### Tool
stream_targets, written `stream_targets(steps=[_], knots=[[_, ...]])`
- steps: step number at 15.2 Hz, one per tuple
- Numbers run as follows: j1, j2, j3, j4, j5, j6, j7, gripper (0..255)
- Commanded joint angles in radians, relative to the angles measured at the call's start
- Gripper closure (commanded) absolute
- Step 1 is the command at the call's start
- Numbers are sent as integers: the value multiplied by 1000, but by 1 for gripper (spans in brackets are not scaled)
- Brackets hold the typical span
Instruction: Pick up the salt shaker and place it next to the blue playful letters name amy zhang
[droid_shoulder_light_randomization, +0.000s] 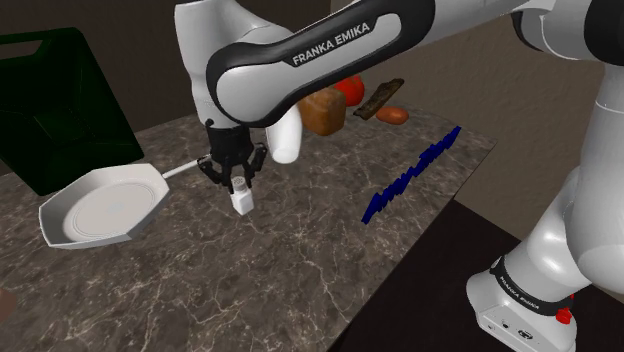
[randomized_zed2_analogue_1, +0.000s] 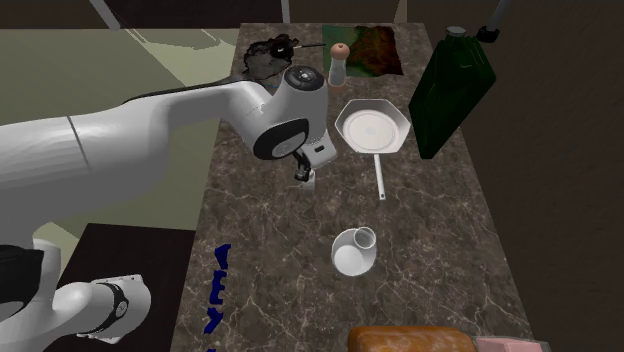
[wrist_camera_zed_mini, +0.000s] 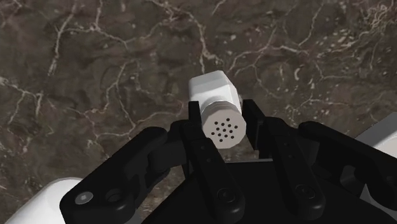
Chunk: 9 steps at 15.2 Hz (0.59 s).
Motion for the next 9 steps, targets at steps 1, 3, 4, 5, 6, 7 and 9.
stream_targets(steps=[1,3,4,5,6,7,9], knots=[[-1,-10,2,15,5,-24,-2,255],[-1,-18,4,31,9,-48,-5,255],[-2,-22,5,39,12,-59,-6,255],[-2,-25,6,48,13,-71,-7,255],[-2,-29,7,57,15,-83,-8,255],[-2,-32,8,66,17,-95,-10,255],[-2,-38,9,85,20,-120,-11,255]])
